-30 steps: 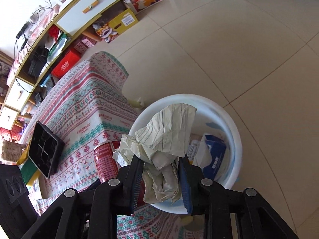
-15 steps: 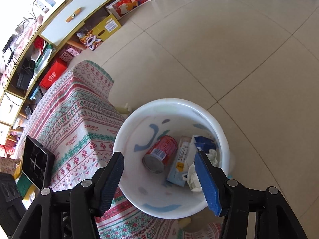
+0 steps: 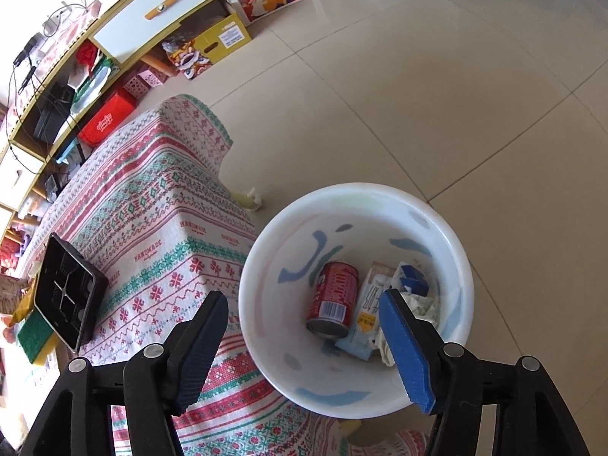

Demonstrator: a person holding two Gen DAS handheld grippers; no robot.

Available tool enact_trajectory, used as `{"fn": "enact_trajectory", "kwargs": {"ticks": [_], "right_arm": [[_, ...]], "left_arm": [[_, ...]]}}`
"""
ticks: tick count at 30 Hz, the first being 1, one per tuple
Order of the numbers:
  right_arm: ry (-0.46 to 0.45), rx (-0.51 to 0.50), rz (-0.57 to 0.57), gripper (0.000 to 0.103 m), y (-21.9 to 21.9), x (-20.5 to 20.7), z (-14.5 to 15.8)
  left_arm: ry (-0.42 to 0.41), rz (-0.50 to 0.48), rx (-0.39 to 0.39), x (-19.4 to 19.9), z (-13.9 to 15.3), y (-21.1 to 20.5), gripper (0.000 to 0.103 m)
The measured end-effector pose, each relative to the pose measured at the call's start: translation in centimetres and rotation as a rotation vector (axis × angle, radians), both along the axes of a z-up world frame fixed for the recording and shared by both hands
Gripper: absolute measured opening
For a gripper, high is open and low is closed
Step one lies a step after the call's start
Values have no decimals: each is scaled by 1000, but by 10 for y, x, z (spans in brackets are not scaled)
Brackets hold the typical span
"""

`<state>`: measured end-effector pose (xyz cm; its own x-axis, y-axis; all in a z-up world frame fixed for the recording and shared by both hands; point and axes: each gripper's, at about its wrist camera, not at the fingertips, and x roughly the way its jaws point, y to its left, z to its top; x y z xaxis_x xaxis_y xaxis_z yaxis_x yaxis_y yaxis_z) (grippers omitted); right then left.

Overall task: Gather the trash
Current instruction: 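Return to the table and grasp the yellow-green sponge with the left tool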

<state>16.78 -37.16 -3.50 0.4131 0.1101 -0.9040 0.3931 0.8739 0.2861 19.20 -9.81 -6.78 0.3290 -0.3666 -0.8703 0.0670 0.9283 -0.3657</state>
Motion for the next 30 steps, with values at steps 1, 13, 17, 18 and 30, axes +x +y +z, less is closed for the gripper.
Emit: {"fn": "enact_trajectory", "kwargs": {"ticks": [1,13,17,18,30], "right_arm": [[0,-6,15,73,5,2,0],[-15,41,273,74,116,31,-12],[-1,35,398,74,171,38,-24],[1,32,422,74,183,38,-27],[-14,38,607,74,272,34,-49]], "left_arm": [[4,23,2,0,1,18,71],[3,316,-139,25,-1,199,71],[-15,293,-150,37,-4,199,71],[-17,286,-144,41,-5,197,71],[-22,267,-157,75,-31,178,36]]}}
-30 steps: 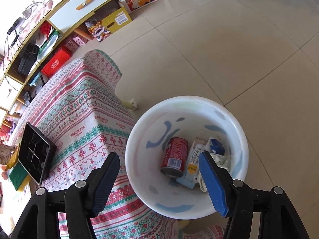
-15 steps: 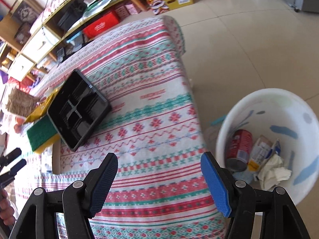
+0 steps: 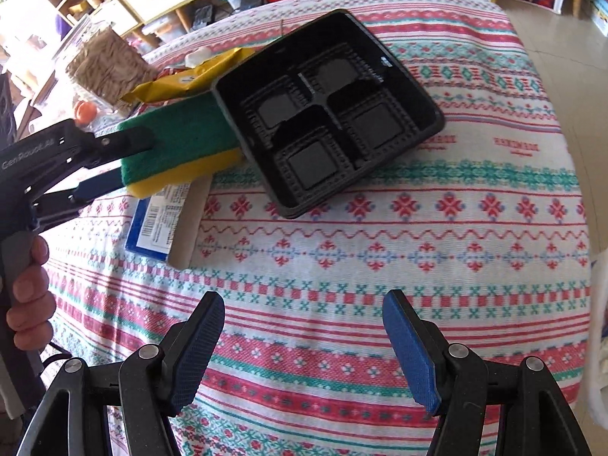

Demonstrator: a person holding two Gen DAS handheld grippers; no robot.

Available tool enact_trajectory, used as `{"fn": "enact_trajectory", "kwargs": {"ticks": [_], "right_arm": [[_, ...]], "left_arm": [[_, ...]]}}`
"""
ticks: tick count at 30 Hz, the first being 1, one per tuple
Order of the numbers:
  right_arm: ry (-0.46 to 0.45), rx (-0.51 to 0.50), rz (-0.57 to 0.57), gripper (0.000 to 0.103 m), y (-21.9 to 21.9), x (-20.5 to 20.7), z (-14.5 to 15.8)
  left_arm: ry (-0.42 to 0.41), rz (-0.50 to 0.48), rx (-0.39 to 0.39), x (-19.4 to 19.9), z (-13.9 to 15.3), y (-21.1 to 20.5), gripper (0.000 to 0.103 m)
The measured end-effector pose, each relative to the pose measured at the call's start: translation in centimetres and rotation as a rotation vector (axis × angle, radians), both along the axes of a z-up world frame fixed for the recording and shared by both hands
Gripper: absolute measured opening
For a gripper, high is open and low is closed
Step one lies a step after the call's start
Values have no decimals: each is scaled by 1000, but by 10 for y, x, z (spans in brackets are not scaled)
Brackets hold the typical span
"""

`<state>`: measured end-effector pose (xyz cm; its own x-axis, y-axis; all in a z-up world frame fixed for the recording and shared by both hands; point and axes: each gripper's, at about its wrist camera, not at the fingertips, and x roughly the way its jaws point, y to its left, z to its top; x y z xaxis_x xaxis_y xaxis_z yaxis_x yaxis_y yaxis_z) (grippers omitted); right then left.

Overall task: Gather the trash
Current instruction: 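Return to the table and grasp the yellow-green sponge with the left tool, then grasp the blue barcode box with the right tool while the left tool holds the sponge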

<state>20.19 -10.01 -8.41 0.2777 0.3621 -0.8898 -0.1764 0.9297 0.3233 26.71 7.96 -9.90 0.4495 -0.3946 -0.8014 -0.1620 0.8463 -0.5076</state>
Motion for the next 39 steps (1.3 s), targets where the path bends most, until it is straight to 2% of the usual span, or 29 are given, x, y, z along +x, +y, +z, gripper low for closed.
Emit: {"fn": "enact_trajectory", "kwargs": {"ticks": [1,4,6,11,14,17,20,24,27,30,32,34,36,39], "right_arm": [[0,7,2,74,3,0,-1],[0,-2,17,74,11,-1,-5],[-6,8,23,74,15,1,-6],[-4,56,22,74,20,8,-9],[1,77,21,74,30,13,-10],[-19,83,29,74,42,14,-8],[-19,100,35,74,61,14,-13],[-2,124,43,75,86,16,-25],[12,170,43,75,102,20,-30],[0,208,19,74,108,26,-32],[4,235,15,69,111,30,-35],[19,241,14,48,114,34,-41],[37,259,16,34,113,35,-47],[25,283,21,14,112,36,-38]], "left_arm": [[2,-10,-12,1,0,-2,34],[-28,-22,14,-1,5,-6,30],[-21,-3,-5,-5,7,-3,27],[-26,27,-63,-27,25,10,26],[-47,39,-67,-43,40,19,26],[-40,82,-126,-58,46,40,26],[-46,149,-95,-72,55,62,26],[-44,225,-102,-89,55,88,26],[-6,256,-150,-91,46,101,26],[-10,260,-137,-92,46,104,26],[-17,257,-131,-92,47,103,26],[-18,253,-124,-92,47,101,26],[-10,253,-124,-93,44,100,26],[4,253,-120,-90,40,98,26]]}}
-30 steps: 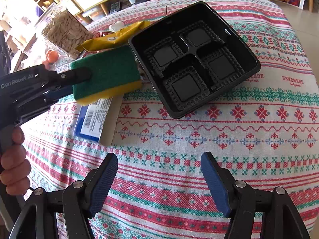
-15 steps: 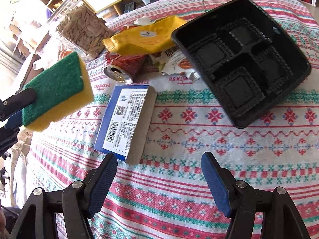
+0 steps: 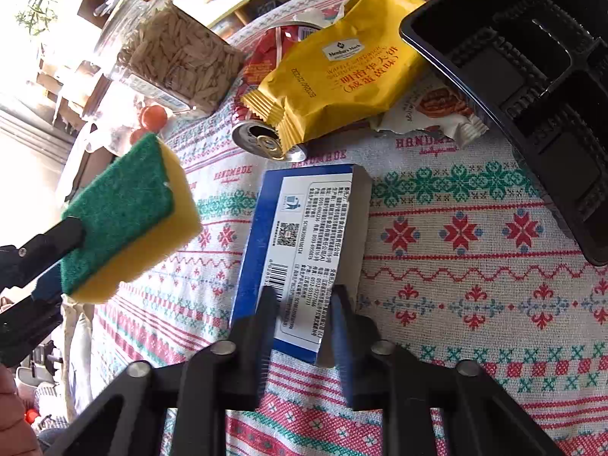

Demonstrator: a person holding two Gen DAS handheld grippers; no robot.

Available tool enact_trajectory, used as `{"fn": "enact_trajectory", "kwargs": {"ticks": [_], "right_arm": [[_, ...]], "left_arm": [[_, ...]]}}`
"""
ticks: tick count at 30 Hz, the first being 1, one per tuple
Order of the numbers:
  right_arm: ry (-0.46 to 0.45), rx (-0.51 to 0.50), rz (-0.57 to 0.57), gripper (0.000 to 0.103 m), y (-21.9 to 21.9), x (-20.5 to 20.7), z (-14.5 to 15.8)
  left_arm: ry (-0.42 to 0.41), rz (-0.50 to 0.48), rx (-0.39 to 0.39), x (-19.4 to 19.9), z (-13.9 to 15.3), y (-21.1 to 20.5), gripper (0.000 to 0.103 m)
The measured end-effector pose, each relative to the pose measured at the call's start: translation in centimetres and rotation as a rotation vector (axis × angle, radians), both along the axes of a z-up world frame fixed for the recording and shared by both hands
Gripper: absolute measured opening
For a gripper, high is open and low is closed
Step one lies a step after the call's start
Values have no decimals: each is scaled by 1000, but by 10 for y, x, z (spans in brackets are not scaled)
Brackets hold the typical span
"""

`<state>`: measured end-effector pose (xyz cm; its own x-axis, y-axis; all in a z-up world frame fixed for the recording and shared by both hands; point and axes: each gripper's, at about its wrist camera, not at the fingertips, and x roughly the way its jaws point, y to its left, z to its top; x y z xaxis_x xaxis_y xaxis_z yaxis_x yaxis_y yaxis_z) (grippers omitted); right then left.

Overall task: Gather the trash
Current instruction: 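Grasp the blue barcode box with the right tool while the left tool holds the sponge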

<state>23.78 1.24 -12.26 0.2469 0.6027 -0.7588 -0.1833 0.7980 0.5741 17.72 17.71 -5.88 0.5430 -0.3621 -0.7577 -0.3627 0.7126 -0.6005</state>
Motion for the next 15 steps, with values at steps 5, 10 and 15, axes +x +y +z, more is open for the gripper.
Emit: {"fn": "enact_trajectory", "kwargs": {"ticks": [5,10,15], "right_arm": [[-1,-2,45,5,-5,-11,18],[-4,-74,73,4,-18,-25,29],[-42,-134,79,1,-30,-37,47]], "left_arm": [[16,-10,35,1,-1,-6,26],[33,-50,108,3,-1,-20,26],[31,-100,158,4,0,-37,26]]}}
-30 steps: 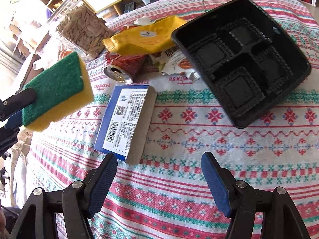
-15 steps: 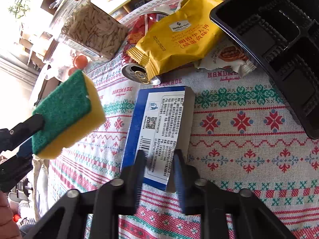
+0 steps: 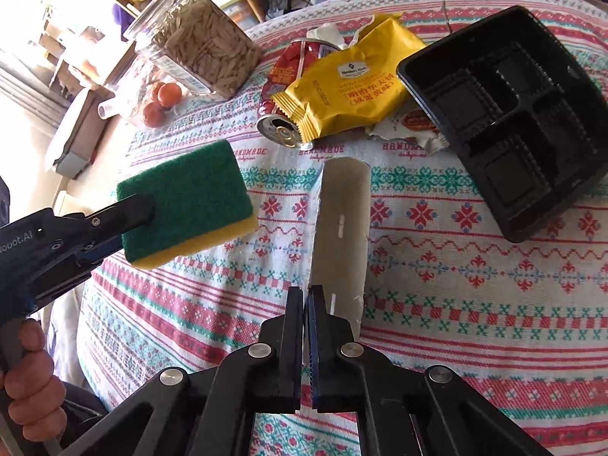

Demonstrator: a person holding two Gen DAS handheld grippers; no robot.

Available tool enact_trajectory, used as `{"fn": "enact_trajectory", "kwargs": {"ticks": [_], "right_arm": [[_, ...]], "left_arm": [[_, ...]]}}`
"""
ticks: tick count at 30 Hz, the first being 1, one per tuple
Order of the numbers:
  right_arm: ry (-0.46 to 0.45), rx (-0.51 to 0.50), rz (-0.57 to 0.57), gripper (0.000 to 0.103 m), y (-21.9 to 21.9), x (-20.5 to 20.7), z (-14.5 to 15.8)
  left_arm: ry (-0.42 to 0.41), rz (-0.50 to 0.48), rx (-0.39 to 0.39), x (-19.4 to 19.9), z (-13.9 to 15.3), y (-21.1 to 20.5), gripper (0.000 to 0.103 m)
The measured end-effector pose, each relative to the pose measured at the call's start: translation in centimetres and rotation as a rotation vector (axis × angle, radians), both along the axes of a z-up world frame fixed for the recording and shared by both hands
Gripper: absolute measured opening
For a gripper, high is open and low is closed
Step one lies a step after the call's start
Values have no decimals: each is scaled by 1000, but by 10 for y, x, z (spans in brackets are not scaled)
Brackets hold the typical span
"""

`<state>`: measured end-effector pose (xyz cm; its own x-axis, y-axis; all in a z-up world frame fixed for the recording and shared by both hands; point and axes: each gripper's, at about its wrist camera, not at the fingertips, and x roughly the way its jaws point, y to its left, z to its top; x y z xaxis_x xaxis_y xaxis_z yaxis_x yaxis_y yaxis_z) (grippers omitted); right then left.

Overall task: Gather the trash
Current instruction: 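Grasp the blue barcode box with the right tool while the left tool holds the sponge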

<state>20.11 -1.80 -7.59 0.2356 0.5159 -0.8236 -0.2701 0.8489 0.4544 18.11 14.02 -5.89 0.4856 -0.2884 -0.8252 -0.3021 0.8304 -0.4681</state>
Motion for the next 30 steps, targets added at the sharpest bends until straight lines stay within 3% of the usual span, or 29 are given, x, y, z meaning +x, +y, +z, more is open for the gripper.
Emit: {"fn": "enact_trajectory", "kwargs": {"ticks": [10,19,30], "right_arm": [[-46,-51,-30,0,-36,-17,22],[-74,0,-46,0,-73,-32,45],[-99,61,-169,0,-151,-40,64]], "left_arm": [[0,-88,35,-4,0,-31,26],[-26,-151,66,-19,12,-64,26],[-67,-203,72,-35,27,-99,26]]}}
